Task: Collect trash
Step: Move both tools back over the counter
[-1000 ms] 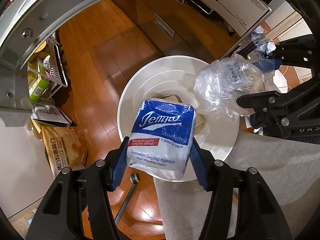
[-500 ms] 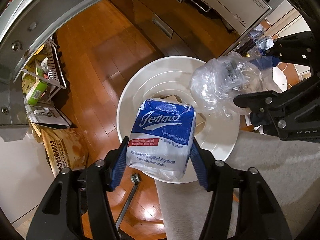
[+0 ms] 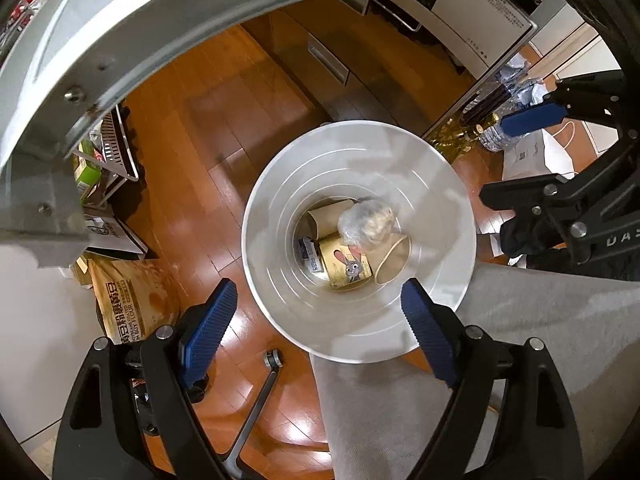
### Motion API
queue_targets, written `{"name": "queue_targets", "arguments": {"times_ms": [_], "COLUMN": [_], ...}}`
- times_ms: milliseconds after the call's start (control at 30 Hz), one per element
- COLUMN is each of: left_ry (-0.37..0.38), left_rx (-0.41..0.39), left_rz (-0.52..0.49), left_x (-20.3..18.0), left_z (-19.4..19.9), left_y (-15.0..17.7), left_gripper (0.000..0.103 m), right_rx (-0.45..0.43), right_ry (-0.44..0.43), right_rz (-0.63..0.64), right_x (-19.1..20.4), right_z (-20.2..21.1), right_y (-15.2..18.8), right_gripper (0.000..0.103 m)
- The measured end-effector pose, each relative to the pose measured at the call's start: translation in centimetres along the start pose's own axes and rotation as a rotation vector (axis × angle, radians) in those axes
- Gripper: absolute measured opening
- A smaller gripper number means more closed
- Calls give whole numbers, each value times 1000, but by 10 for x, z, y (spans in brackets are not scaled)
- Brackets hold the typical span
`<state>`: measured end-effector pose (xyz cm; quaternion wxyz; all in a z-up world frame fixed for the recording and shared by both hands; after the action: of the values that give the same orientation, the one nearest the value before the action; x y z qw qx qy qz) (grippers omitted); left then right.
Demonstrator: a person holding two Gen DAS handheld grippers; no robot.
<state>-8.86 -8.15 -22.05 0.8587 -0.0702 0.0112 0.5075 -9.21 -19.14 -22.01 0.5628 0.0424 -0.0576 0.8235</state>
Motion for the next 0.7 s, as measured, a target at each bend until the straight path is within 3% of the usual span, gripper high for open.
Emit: {"name": "queue_targets", "arguments": {"times_ms": [267, 400, 600, 700], "left_ry": [50, 67, 33, -10], "left_rx": [-71, -158, -365, -460], "left_rz": [54, 82, 112, 157], "left_x": [2, 3, 11, 28], "left_z": [43, 81, 145, 164], "left_y": [3, -9, -50, -82], "left_gripper": [85, 85, 85, 100], "right_rx": [-116, -246, -451, -500], "right_ry": [22, 54, 147, 194], "right_rz": [-14, -29, -70, -101], "right_x": [-3, -8, -32, -52], "right_z": [65, 118, 189, 202], "right_y": [4, -11, -69, -110], "right_gripper": [83, 86, 94, 95]}}
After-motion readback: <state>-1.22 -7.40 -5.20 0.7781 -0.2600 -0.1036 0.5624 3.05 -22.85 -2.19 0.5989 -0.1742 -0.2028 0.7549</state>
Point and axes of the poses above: each gripper's, at about its wrist camera, not at the fingertips, and z roughly against the way its jaws point, x to its left, y to its underside, the point moved 7 cm from there along -z, roughly the way its jaws point, and after that the axes turned 13 degrees about z, right-handed, at the moved point
